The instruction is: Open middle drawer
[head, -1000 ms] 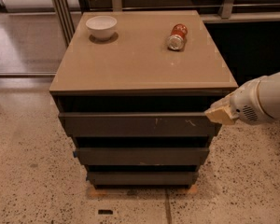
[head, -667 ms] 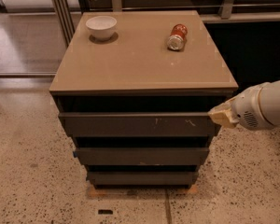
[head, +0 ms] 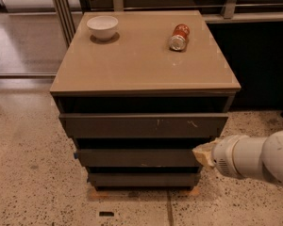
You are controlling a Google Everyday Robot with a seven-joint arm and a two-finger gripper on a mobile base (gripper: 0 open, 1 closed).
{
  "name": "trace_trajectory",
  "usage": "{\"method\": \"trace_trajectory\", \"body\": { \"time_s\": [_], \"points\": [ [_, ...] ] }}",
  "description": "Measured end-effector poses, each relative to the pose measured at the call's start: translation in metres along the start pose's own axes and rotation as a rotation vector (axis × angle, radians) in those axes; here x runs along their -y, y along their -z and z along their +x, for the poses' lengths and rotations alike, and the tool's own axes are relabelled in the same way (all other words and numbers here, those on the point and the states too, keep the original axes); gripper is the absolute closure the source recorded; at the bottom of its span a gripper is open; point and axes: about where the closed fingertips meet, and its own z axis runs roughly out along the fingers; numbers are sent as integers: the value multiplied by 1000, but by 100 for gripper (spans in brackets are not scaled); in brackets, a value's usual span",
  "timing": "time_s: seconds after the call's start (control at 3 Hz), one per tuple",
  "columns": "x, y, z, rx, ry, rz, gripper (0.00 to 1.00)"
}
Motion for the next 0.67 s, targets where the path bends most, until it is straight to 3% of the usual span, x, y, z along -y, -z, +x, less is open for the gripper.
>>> {"method": "trace_trajectory", "body": {
  "time_s": [0.33, 0.67],
  "points": [
    [-18, -47, 38, -10, -89, 7, 100],
    [5, -87, 36, 41, -139, 57, 100]
  ]
}}
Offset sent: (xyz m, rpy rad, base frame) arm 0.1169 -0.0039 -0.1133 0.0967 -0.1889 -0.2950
